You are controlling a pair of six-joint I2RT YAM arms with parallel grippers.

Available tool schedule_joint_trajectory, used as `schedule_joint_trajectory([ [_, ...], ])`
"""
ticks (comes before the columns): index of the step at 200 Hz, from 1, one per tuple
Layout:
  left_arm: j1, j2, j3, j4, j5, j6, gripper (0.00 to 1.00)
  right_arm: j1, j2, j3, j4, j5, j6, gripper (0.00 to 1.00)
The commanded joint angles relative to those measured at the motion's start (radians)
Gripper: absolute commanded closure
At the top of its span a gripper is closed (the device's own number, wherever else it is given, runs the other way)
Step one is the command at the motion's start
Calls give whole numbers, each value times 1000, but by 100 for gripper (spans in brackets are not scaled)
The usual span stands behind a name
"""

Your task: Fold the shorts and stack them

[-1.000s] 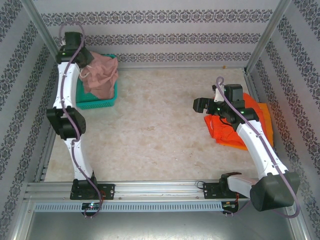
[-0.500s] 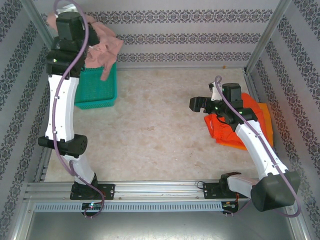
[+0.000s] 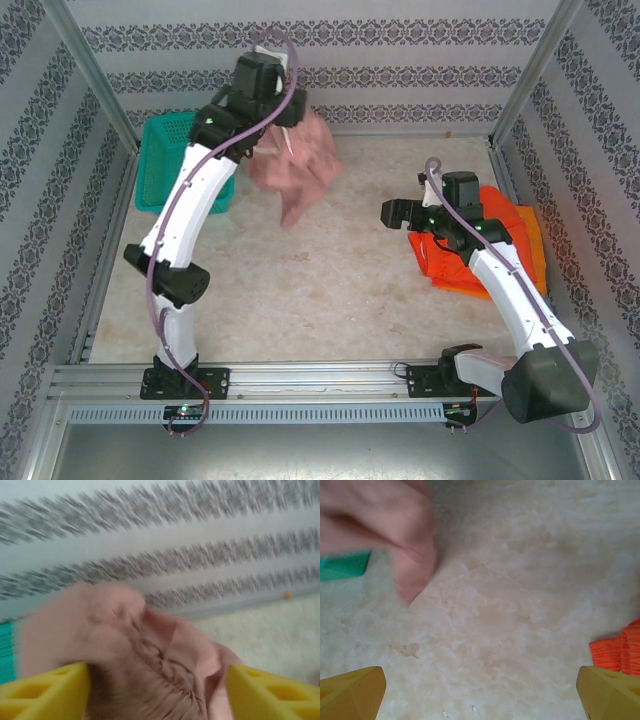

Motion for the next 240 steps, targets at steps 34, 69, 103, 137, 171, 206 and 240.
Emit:
schedule_joint_trajectory([
  [34,-1,-90,-237,-73,193,-48,14,2,-21,-23,20,-13,-3,2],
  [69,24,-332,-755,216,197,-141,7,85,57,15,23,76,-15,2],
  [103,103,-503,-1147,470,295,-311,7,223,224,149,28,226,-63,2],
  [137,152,-631,-1360,597,325,-388,7,336,495,394,4,365,-82,3],
  [171,194,-736,-1467,612,309,-404,6,380,761,616,-27,394,-53,3],
  [206,221,-787,-1527,605,314,-413,5,418,981,786,-77,406,-39,6],
  [240,234,-800,-1562,624,322,-432,5,443,1112,873,-148,442,-34,19],
])
